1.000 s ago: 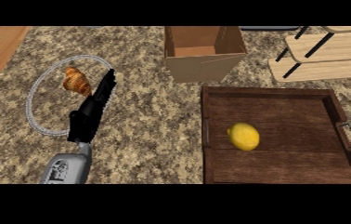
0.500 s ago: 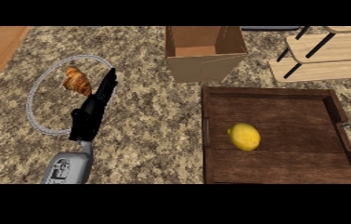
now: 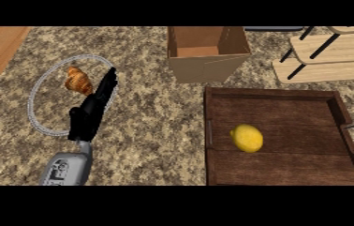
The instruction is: Pick the bell pepper from the tray and place it in the tiered shelf
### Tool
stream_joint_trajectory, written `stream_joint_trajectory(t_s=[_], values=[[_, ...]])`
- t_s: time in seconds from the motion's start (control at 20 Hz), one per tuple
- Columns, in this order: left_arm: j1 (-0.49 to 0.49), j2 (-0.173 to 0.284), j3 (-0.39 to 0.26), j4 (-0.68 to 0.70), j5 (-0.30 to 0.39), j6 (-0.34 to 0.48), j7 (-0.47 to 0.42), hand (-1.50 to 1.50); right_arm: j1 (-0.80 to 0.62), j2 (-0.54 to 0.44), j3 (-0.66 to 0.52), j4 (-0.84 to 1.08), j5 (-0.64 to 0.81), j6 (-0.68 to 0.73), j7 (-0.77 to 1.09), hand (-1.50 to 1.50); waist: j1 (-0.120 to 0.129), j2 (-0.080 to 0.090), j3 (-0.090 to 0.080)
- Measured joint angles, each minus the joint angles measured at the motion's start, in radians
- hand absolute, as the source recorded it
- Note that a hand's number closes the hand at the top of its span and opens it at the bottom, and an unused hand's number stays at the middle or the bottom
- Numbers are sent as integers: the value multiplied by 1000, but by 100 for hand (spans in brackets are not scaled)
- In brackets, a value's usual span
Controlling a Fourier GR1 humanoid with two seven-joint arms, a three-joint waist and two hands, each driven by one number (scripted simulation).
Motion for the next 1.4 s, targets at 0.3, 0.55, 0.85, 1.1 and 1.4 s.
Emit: stream_joint_trajectory(t_s=[0.3,0.55,0.85,1.1,1.4], values=[[8,-6,-12,-6,-15,8,-11,0,-54,38,-79,152,-92,-103,-96,150,2,1,1],[7,-1,-9,-22,-9,-1,5,0,-112,28,-138,334,-179,-157,-229,150,4,2,1],[-7,9,10,17,1,-12,-27,0,-191,-7,-152,517,-221,-199,-331,150,2,2,0],[15,6,3,6,-3,-13,-28,0,-167,-61,-129,599,-125,-289,-274,-150,5,3,0],[-7,3,13,33,-8,-1,-37,0,-159,-84,-135,661,-105,-347,-229,-150,-2,0,0]])
